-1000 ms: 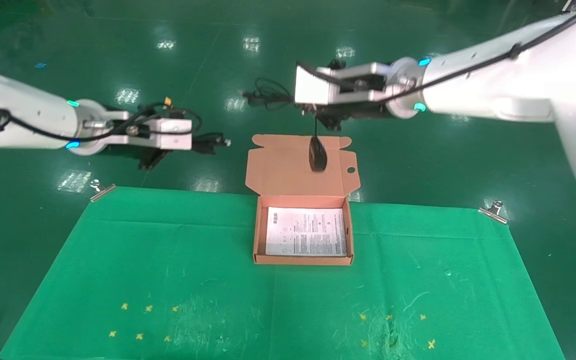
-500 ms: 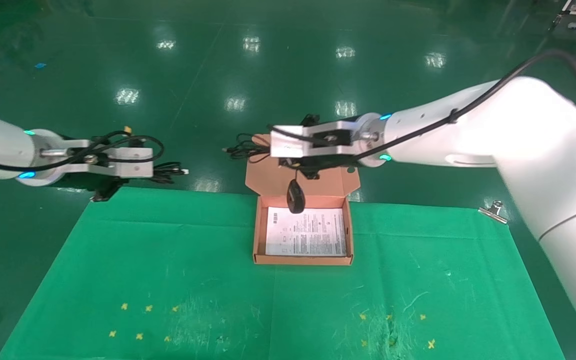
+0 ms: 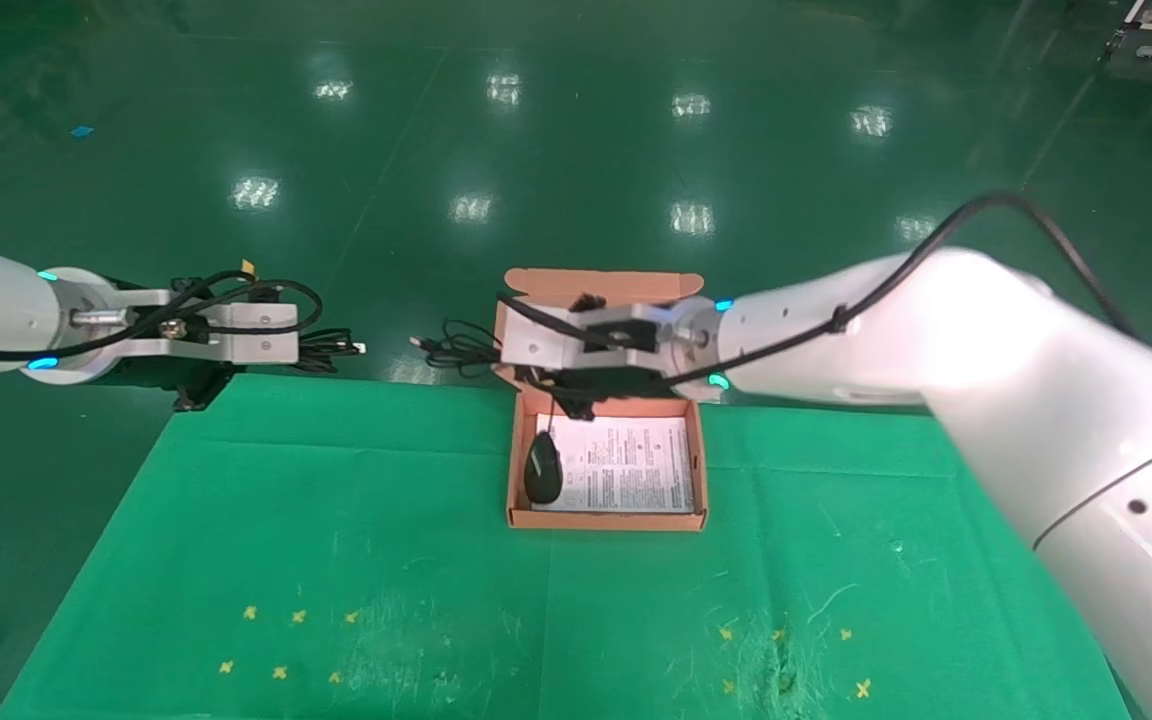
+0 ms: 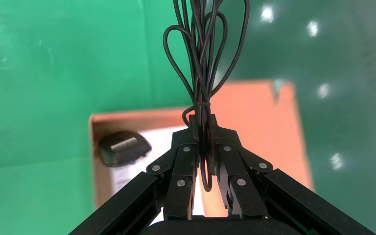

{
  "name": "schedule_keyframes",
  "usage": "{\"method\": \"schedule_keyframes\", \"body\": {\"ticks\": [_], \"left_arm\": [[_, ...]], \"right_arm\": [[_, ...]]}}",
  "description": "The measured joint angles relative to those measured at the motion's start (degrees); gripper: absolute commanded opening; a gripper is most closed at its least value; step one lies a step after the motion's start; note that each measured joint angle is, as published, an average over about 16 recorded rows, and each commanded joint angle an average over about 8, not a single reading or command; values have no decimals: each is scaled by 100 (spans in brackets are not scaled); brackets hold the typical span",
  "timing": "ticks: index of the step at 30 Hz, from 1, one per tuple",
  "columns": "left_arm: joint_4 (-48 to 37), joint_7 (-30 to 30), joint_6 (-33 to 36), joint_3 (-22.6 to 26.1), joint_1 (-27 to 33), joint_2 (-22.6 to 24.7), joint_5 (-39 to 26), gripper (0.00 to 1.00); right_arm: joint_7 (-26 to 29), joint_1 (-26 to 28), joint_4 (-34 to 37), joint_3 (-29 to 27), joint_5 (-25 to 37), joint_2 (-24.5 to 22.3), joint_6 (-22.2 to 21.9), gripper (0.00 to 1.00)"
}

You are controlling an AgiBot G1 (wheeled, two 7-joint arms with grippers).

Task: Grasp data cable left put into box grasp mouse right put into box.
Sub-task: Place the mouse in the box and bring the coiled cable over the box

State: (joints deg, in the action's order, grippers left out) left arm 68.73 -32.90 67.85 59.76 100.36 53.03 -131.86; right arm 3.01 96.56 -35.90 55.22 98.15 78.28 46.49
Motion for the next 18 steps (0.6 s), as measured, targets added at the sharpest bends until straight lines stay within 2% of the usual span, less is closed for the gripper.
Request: {"method": "schedule_keyframes", "body": {"ticks": [7, 8, 15, 16, 18], "left_arm": [[33, -26, 9, 1, -7, -8, -14, 0], [34, -27, 10, 1, -8, -9, -15, 0], [45, -25, -3, 2, -23, 5, -6, 0], [41, -21, -14, 2, -30, 15, 0, 0], [22, -5, -48, 3, -47, 44, 16, 0]], "right_arm": [[522, -87, 462, 412, -319, -1, -159, 1], [580, -91, 520, 459, -349, 0, -165, 7], [853, -96, 735, 728, -525, -46, -165, 94], [872, -95, 734, 754, -541, -57, -162, 100], [902, -91, 719, 797, -566, -82, -155, 100]]}}
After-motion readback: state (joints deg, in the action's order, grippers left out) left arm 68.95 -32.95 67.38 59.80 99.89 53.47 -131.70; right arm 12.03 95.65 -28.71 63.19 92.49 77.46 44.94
